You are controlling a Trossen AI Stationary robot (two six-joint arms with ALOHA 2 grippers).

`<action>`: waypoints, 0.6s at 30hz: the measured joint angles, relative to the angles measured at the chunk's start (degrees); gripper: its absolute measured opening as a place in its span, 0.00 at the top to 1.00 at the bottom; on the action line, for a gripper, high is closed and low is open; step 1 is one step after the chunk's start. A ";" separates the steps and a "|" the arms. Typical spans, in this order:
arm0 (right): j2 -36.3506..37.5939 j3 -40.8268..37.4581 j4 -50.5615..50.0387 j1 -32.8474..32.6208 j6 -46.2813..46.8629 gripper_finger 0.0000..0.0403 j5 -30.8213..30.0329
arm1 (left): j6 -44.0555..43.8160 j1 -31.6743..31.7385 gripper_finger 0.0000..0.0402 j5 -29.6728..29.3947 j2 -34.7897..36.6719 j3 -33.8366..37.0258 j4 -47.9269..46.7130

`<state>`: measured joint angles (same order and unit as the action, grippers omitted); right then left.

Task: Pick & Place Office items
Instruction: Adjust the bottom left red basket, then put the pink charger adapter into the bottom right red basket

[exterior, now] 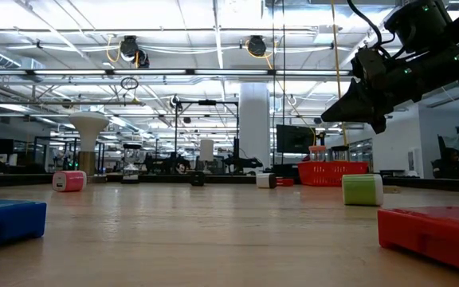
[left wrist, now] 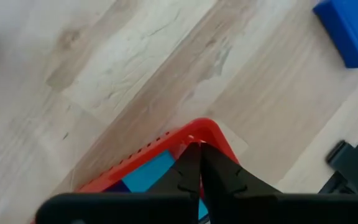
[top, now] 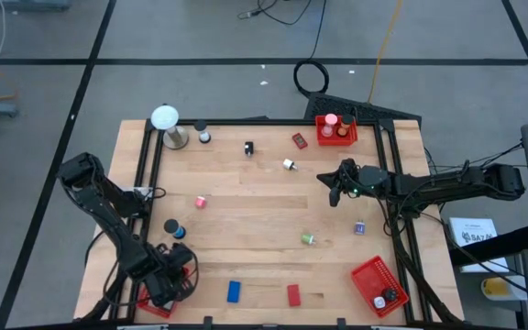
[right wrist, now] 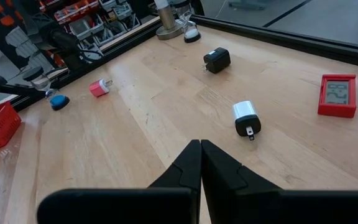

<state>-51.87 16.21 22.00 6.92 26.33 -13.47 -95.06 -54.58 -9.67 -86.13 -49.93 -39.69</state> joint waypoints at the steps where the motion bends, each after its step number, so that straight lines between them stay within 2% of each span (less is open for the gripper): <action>1: 0.01 0.00 0.00 0.00 0.00 1.00 0.02 | 0.67 0.25 0.98 -0.05 0.00 0.00 0.52; 7: -0.01 0.00 0.00 0.00 0.00 1.00 0.02 | 4.35 1.59 0.98 -0.04 0.00 -0.08 3.61; 12: 0.00 0.01 0.00 -0.01 0.00 1.00 0.02 | 9.01 1.83 0.96 0.22 1.38 -3.49 2.39; 15: -0.01 0.00 0.00 0.00 0.00 1.00 0.02 | 11.93 2.40 0.98 -2.45 4.64 -5.68 2.01; 18: 0.01 0.02 0.00 0.00 0.00 1.00 0.02 | 13.51 4.07 0.99 -7.55 9.07 -6.44 1.85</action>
<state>-51.86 16.23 22.00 6.92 26.33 -13.45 -81.55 -50.52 -17.22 -77.06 -56.37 -37.84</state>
